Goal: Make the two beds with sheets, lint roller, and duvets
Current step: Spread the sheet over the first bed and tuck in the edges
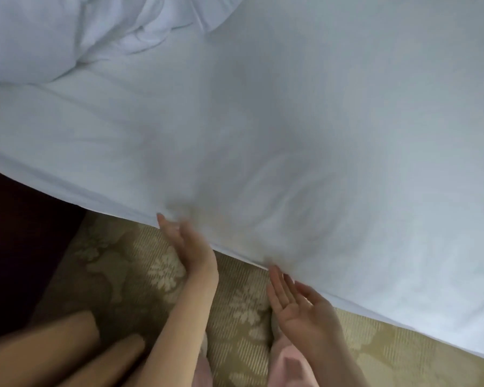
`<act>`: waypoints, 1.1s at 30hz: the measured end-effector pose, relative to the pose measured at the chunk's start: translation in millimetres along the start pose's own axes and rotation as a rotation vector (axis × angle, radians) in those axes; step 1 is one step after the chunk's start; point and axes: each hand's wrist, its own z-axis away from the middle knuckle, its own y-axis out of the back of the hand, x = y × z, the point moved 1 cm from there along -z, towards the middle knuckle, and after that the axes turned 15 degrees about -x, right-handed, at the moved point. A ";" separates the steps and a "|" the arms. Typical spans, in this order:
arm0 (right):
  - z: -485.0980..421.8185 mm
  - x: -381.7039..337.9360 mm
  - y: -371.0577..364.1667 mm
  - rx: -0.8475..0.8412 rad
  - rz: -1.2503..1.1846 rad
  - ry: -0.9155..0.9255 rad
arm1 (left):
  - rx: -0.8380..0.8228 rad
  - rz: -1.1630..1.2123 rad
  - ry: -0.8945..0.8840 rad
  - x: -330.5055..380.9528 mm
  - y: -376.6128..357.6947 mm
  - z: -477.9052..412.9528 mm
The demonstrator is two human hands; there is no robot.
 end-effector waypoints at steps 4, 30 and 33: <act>-31.0 19.0 -1.8 0.093 0.040 0.092 | -0.147 -0.326 -0.092 -14.8 5.0 -46.4; -199.7 -38.3 172.6 -0.203 2.622 1.979 | -0.315 0.613 0.345 -158.0 23.8 -124.9; -225.1 -38.1 182.9 -0.221 2.540 2.222 | -0.370 0.677 0.297 -173.3 29.9 -135.5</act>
